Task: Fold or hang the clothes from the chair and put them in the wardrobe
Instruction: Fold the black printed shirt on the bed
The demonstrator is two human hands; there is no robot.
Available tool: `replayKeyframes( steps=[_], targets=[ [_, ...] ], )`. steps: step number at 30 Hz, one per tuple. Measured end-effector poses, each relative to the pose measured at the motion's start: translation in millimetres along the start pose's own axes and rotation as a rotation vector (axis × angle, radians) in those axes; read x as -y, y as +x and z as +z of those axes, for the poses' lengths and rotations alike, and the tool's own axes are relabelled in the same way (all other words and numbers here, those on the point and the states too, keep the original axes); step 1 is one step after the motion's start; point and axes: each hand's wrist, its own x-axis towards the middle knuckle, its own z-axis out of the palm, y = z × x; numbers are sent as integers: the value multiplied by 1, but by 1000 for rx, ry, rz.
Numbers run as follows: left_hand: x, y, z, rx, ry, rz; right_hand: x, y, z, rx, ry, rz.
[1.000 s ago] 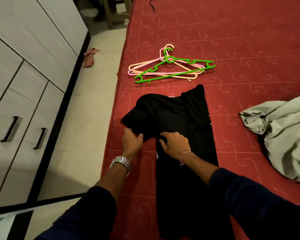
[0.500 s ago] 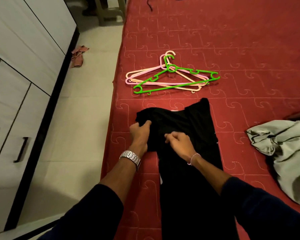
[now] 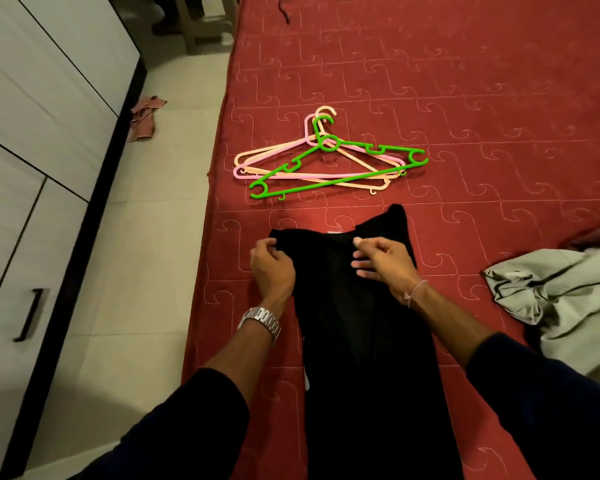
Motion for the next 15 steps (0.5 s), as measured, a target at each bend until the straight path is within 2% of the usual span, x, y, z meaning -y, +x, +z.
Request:
replayKeyframes(
  steps=[4, 6, 8, 10, 12, 15],
  targets=[
    [9, 7, -4, -36, -75, -10, -3, -4, 31, 0, -535, -282],
    [15, 12, -2, 21, -104, -17, -4, 0, 53, -14, -733, -424],
    [21, 17, -1, 82, -123, -13, -2, 7, 74, -2, -857, -446],
    [20, 19, -2, 73, -133, -7, 2, 16, 89, 30, -986, -427],
    [18, 19, -4, -6, -150, -1, 5, 22, 95, -4, -1024, -436],
    [17, 17, -10, -157, -135, 1, 6, 25, 92, -55, -876, -519]
  ],
)
